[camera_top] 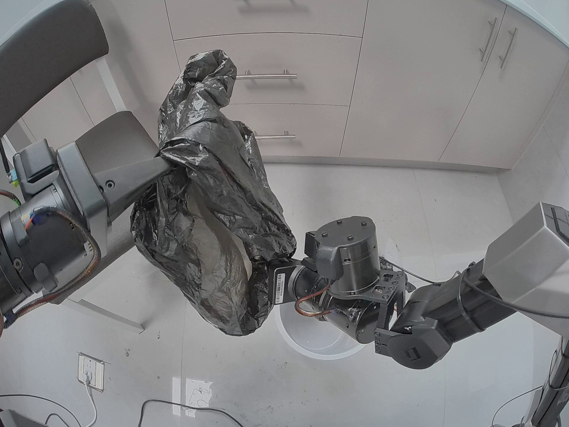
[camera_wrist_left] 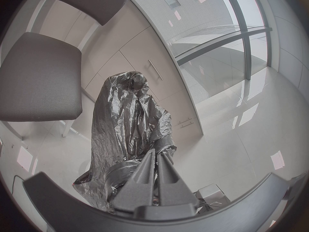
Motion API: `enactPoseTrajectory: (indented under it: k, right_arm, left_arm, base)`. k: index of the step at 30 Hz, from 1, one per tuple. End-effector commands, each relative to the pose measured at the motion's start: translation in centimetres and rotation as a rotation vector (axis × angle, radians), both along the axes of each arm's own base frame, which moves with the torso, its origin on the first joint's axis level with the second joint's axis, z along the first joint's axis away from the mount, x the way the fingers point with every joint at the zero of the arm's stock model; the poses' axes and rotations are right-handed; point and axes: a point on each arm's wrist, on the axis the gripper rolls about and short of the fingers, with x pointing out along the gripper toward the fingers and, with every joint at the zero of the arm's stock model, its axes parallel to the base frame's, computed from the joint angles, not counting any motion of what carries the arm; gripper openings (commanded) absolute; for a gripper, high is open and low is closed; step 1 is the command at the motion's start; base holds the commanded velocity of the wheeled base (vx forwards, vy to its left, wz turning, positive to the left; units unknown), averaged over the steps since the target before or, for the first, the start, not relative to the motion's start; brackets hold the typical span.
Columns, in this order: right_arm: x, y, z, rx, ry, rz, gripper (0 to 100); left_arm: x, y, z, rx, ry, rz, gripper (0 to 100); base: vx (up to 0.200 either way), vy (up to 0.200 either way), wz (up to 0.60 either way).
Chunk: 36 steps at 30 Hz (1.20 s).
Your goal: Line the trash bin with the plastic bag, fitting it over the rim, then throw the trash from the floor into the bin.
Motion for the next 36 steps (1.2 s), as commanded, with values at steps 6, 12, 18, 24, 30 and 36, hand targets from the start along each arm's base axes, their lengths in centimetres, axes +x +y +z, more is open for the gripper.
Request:
enactPoseTrajectory:
  k: [6, 12, 18, 24, 30, 36]
  right_arm:
    - [-0.9, -1.0, 1.4, 0.014, -0.011, 0.005, 0]
    - [-2.6, -3.8, 3.4, 0.015, -0.016, 0.003, 0]
    - [-4.5, -9.2, 5.9, -0.031, 0.062, 0.068, 0]
    - [-6.0, -13.7, 7.8, -0.032, 0.161, 0.129, 0]
    - [-7.7, -15.7, 9.3, -0.056, 0.233, 0.154, 0]
    - [-8.6, -16.7, 10.1, -0.098, 0.353, 0.191, 0]
  left_arm:
    - [0.1, -0.1, -0.1, 0.001, 0.005, -0.001, 0]
    - [0.2, -0.2, -0.4, 0.011, 0.014, -0.004, 0]
    - [0.2, -0.4, -1.2, 0.031, 0.034, -0.062, 0]
    - [0.3, -0.8, -2.5, 0.065, 0.077, -0.171, 0]
    - [1.5, -2.0, -4.5, 0.170, 0.099, -0.297, 0]
    - [2.7, -3.3, -6.3, 0.220, 0.164, -0.352, 0]
  base:
    - [0.000, 0.000, 0.00]
    - [0.000, 0.000, 0.00]
    - [0.000, 0.000, 0.00]
    - [0.000, 0.000, 0.00]
    - [0.000, 0.000, 0.00]
    - [0.000, 0.000, 0.00]
